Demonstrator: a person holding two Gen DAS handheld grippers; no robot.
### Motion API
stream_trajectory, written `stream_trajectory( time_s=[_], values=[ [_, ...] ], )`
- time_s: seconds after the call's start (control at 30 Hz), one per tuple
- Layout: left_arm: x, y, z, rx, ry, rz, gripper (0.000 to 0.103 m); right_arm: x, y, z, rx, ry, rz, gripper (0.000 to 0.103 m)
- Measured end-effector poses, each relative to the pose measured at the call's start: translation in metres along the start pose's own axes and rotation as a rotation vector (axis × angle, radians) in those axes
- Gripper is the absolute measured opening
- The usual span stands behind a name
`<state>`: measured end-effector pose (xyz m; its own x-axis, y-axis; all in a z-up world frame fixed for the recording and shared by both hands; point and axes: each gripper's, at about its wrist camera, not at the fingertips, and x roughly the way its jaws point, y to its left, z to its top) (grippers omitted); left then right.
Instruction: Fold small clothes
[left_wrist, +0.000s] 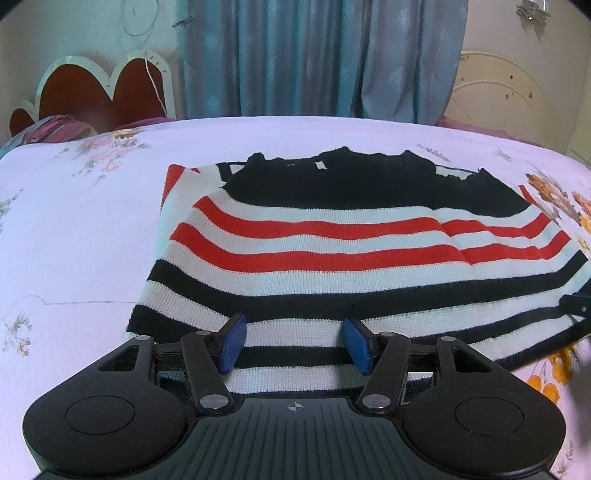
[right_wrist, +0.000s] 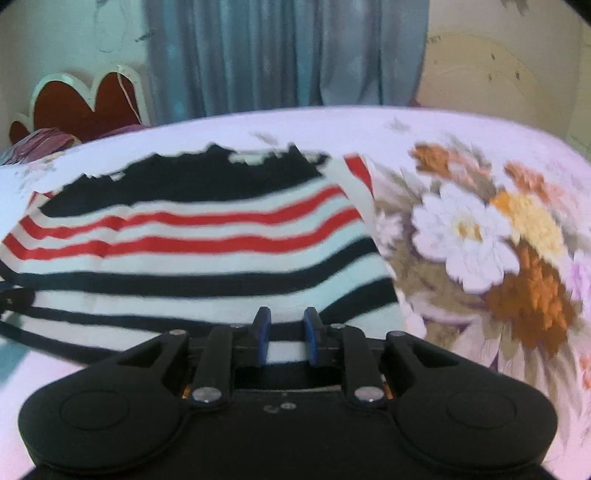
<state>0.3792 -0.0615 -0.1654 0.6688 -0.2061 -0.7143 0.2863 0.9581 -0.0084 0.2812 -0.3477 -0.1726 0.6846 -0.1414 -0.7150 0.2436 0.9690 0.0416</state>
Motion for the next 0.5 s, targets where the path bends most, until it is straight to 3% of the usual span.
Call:
stream_trajectory(
  time_s=[0.17, 0.23, 0.3, 0.4, 0.5],
  values=[
    [-0.001, -0.001, 0.003, -0.009, 0.010, 0.003, 0.064, -0.005, 0.006, 0.004, -0.025, 0.006, -0.006, 0.024],
    [-0.002, -0.002, 0.003, -0.018, 0.015, -0.010, 0.081, -0.011, 0.008, 0.007, -0.014, -0.003, 0.030, 0.030],
    [-0.003, -0.005, 0.003, -0.014, 0.018, -0.004, 0.086, -0.015, 0.014, 0.010, -0.023, -0.011, 0.061, 0.031],
    [-0.005, -0.010, 0.003, -0.005, 0.022, 0.009, 0.088, -0.016, 0.023, 0.015, -0.029, -0.017, 0.109, 0.031],
    [-0.011, -0.005, 0.004, -0.060, 0.023, 0.002, 0.088, -0.017, 0.035, 0.019, -0.044, -0.020, 0.161, 0.033]
  ],
)
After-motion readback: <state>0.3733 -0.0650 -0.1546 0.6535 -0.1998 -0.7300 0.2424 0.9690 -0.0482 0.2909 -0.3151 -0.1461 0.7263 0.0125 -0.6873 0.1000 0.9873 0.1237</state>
